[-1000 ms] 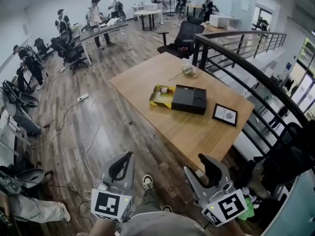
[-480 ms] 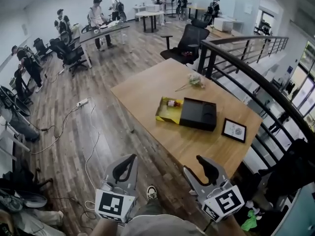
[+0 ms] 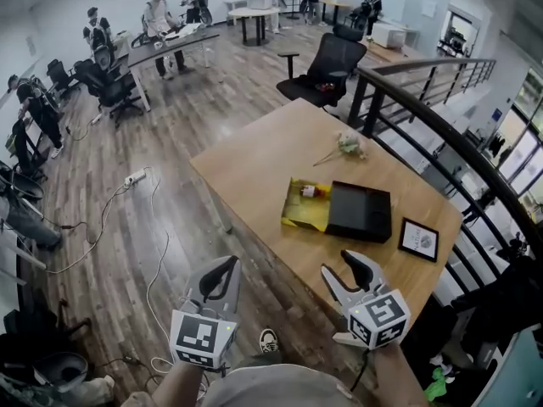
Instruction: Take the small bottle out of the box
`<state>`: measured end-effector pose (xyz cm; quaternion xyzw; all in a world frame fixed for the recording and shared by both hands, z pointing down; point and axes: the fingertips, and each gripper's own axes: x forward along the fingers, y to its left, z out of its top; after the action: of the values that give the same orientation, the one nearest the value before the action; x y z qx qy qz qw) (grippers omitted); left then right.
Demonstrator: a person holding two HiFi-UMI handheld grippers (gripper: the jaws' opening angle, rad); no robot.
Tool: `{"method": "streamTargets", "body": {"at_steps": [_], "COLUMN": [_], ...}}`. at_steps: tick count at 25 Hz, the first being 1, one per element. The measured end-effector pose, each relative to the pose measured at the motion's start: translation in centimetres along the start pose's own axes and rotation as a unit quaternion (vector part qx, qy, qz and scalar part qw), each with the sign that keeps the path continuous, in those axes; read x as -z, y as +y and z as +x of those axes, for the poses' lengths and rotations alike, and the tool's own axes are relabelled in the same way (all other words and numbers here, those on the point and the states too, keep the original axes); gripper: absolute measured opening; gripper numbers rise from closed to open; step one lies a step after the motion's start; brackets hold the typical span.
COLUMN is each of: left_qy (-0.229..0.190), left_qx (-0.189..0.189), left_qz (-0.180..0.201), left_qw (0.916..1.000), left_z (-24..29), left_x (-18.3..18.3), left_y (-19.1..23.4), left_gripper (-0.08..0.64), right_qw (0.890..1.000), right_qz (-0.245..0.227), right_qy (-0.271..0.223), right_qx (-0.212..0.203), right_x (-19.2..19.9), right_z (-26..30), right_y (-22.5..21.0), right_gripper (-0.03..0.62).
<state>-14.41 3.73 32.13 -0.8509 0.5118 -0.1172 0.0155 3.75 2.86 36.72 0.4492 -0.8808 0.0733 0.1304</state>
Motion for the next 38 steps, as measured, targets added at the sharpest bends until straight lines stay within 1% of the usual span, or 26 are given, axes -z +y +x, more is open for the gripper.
{"method": "streamTargets", "body": {"at_steps": [5,9,15,26,32,35,38], "left_qy": [0.010,0.016,0.036,0.086,0.120,0.142,0.160], "left_qx": [0.008,0.015,0.028,0.055,0.071,0.073,0.075], "left_qz": [0.000,-0.007,-0.018,-0.027,-0.030,-0.035,-0.043], "left_qw": [0.9999,0.9997,0.9988,0.9944,0.9898,0.9866,0.9833], "left_z": [3.2,5.4,9.2,18.8,24.9,27.9,30.5], "left_x": [1.1,1.7,3.8,5.8,7.9,9.3,10.5], "left_y": [3.8,5.6,7.0,8.4,8.5,8.7,8.8], "left_gripper": [0.000,0.000,0.000,0.000,0.000,0.000,0.000], "right_qw": [1.000,0.998,0.991,0.978,0.963,0.951,0.938], "right_qz": [-0.004,-0.018,-0.057,-0.066,-0.077,-0.083,-0.101], "right_qy": [0.028,0.060,0.119,0.200,0.257,0.296,0.329], "right_qx": [0.013,0.017,0.010,-0.003,-0.016,-0.023,-0.037], "right_x": [0.5,1.2,2.5,5.3,8.2,10.1,12.0], "right_z": [5.1,8.3,13.2,22.0,27.3,30.0,32.3], "right_y": [-1.5,-2.7,-5.1,-12.4,-16.6,-18.6,-20.0], "right_gripper": [0.183,0.183,0.183,0.183,0.183,0.184,0.184]}}
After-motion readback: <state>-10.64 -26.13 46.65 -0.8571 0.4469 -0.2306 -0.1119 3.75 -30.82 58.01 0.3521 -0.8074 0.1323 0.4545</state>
